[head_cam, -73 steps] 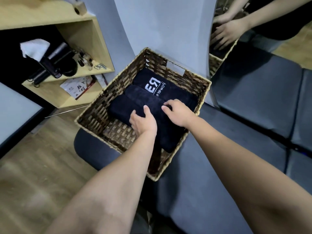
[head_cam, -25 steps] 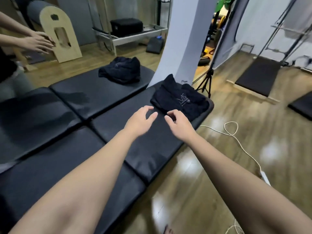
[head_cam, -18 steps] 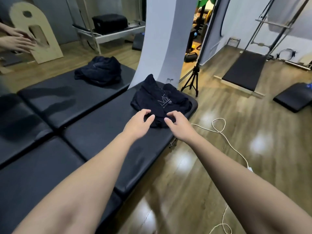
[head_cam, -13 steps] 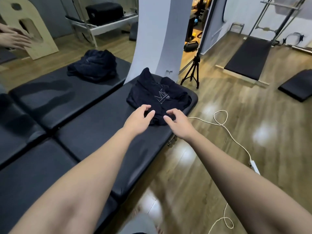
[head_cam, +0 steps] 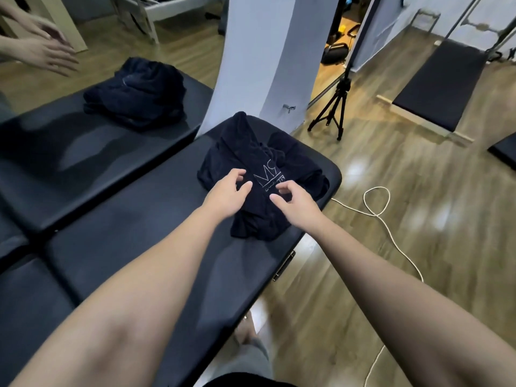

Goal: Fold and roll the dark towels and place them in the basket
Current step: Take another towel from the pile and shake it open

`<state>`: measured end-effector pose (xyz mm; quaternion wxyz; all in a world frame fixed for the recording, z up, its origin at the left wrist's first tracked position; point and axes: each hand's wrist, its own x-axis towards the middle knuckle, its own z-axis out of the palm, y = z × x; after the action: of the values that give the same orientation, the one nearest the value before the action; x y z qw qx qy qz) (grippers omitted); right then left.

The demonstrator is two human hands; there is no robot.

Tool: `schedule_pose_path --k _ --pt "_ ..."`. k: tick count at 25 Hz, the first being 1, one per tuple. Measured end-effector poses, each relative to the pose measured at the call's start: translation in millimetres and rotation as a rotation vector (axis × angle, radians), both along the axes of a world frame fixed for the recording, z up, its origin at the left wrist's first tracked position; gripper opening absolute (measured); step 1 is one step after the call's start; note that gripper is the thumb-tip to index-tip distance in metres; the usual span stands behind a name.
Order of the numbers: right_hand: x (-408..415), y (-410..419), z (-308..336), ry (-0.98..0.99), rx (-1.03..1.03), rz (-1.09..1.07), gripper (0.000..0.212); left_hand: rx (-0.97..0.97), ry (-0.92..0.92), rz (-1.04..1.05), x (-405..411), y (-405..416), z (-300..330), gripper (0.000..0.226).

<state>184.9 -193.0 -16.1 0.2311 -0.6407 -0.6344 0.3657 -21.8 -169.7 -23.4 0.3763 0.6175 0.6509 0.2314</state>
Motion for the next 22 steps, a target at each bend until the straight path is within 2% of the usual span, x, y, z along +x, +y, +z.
schedule_pose_path --k 9,13,18,22 --pt "0 123 -18 0.054 -0.11 0.013 0.038 -0.114 -0.039 0.214 -1 101 -24 0.048" --pt "-13 184 -30 0.035 -0.174 0.127 0.043 -0.138 -0.056 0.33 -1 135 -49 0.045" --pt "-27 256 -40 -0.048 -0.214 0.269 0.056 -0.201 -0.159 0.544 8 182 -72 0.042" --pt "-46 305 -46 -0.009 -0.242 0.274 0.071 -0.188 -0.324 0.733 7 214 -74 0.042"
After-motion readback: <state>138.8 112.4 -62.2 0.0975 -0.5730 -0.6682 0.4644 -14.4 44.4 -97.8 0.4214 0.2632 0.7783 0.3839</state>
